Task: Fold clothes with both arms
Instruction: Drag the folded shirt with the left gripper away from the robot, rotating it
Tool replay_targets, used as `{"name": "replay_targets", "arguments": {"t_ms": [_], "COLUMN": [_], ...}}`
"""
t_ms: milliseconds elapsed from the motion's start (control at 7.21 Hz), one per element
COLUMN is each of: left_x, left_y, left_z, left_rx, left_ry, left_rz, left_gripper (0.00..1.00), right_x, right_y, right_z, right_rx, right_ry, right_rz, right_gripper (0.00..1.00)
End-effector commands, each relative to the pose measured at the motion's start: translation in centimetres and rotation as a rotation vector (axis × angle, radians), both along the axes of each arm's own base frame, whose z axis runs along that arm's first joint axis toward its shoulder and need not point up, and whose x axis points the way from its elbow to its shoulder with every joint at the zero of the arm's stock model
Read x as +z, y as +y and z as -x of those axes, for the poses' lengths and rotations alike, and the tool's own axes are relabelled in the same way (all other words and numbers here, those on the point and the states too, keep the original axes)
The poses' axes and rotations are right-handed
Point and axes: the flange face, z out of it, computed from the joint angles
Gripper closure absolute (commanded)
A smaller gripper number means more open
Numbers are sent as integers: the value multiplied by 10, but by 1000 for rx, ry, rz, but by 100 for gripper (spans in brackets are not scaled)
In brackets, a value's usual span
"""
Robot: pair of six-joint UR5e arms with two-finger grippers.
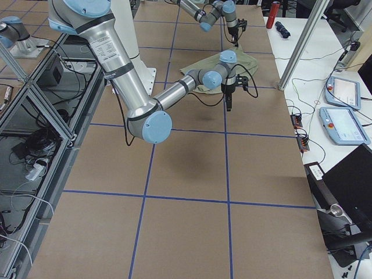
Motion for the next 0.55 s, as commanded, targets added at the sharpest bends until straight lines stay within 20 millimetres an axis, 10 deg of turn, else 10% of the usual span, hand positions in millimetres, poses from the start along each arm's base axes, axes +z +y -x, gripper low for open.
{"name": "replay_targets", "arguments": {"t_ms": [0, 139, 277, 416], "left_x": [-25, -24, -6, 2], "left_y": [-59, -66, -58, -56], "left_z": [-23, -9, -3, 7], "left_rx": [-40, -38, -37, -34], "left_ry": [-42, -50, -18, 18], "left_rz": [-54, -78, -116, -147], "left_gripper": [100, 99, 1, 0], "right_x": [-7, -11, -15, -28], "right_y": [2, 3, 8, 16], "right_z": [-2, 3, 12, 34], "right_rx": [5, 9, 7, 20], "right_ry": [-10, -17, -22, -43], "right_rz": [-5, -1, 7, 33], "right_gripper": [0, 0, 0, 0]}}
